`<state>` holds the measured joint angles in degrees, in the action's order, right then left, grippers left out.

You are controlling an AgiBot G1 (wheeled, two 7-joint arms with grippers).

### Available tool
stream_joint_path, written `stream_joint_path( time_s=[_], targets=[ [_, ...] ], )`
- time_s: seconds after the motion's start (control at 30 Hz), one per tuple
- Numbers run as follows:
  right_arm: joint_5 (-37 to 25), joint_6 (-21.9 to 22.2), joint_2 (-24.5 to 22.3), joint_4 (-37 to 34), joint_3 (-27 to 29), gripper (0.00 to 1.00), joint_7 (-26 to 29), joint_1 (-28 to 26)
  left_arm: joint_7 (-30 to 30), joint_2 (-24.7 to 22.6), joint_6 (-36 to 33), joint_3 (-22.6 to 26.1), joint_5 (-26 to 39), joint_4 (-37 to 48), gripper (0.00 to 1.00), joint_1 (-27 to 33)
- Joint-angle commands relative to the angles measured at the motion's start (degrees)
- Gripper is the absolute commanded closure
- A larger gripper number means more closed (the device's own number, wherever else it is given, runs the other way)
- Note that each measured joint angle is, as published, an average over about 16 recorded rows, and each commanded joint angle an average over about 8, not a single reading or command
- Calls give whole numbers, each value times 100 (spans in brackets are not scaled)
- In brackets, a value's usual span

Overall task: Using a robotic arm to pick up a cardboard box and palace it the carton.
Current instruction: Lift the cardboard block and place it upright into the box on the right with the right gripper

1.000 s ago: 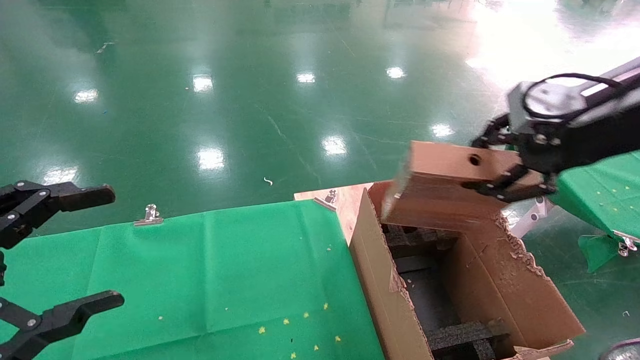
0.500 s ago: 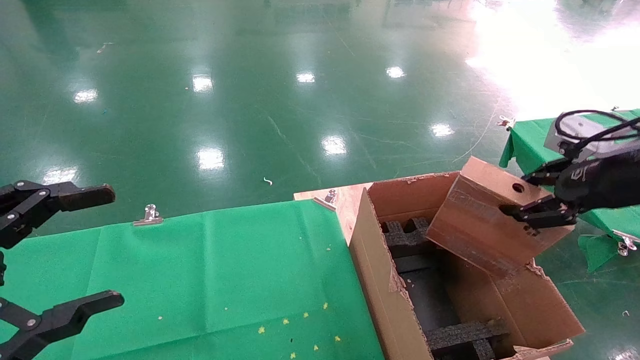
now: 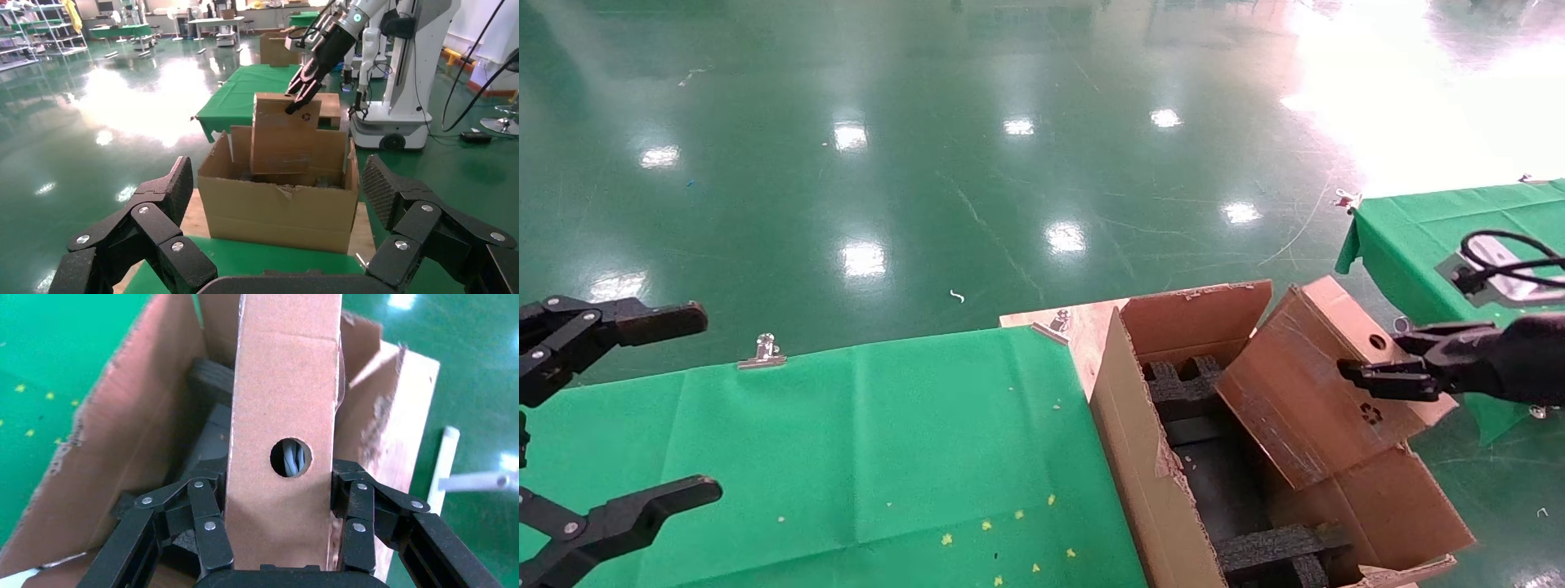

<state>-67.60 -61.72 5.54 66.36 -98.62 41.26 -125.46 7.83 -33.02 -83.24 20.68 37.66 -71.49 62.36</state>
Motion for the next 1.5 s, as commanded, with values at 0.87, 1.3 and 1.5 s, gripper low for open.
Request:
stream_joint_path(
  time_s=[0.87,1.3,1.5],
  targets=[
    [-521,1149,-683,1112,-215,100,1594,199,0,1,1,0,-1,2,0,-1],
    [-604,1283,-516,947,-336,100,1814,315,0,1,1,0,-4,2,0,-1],
    [-943,1544,-352,947,-466,100,2193,441,0,1,1,0,-4,2,0,-1]
  ],
)
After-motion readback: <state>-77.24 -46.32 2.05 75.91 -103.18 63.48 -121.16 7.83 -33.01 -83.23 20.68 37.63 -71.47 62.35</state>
